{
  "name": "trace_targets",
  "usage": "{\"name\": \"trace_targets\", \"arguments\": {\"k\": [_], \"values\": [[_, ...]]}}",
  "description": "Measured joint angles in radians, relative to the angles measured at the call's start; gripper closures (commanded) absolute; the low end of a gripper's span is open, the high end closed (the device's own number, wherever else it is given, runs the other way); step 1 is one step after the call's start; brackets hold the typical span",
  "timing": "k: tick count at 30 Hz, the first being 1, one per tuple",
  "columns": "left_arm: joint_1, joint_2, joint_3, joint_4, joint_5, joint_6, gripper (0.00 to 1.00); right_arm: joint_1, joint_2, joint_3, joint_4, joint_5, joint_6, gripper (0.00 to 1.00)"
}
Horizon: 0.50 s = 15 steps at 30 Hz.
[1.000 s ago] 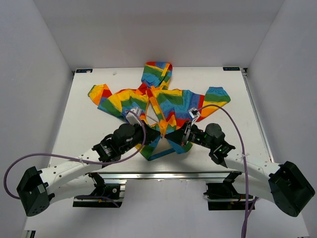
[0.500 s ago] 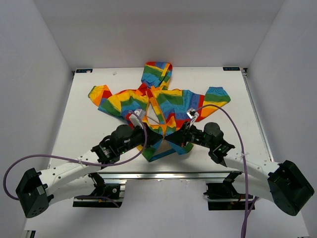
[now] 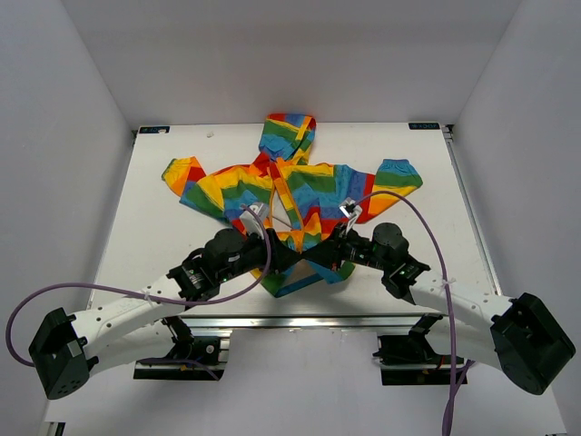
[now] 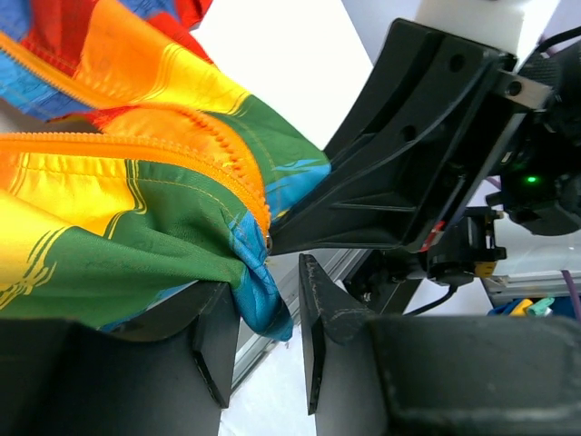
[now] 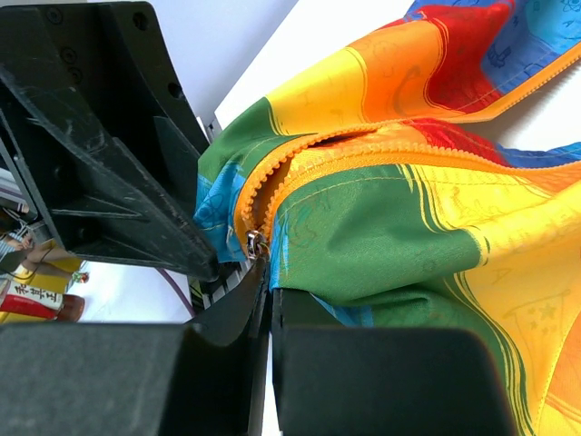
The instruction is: Zip up the jacket
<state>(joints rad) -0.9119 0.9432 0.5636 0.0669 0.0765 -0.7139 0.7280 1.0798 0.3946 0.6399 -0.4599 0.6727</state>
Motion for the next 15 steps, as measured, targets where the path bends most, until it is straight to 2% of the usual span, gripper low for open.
{"name": "trace_targets", "arguments": {"k": [7, 8, 10, 14, 15], "values": [[0.000, 0.000, 0.000, -0.015, -0.014, -0.007, 0.64, 0.000, -0.002, 0.000, -0.010, 0.000, 0.000, 1.00], [0.000, -0.001, 0.000, -0.016, -0.016, -0.009, 0.70, 0.000, -0.002, 0.000, -0.010, 0.000, 0.000, 1.00], [0.000, -0.004, 0.000, -0.018, -0.020, -0.014, 0.76, 0.000, -0.004, 0.000, -0.011, 0.001, 0.000, 1.00], [0.000, -0.013, 0.000, -0.019, -0.024, -0.016, 1.00, 0.000, -0.008, 0.000, -0.011, 0.001, 0.001, 1.00], [0.000, -0.014, 0.000, -0.019, -0.024, -0.015, 1.00, 0.000, -0.008, 0.000, -0.010, 0.001, 0.002, 1.00]]}}
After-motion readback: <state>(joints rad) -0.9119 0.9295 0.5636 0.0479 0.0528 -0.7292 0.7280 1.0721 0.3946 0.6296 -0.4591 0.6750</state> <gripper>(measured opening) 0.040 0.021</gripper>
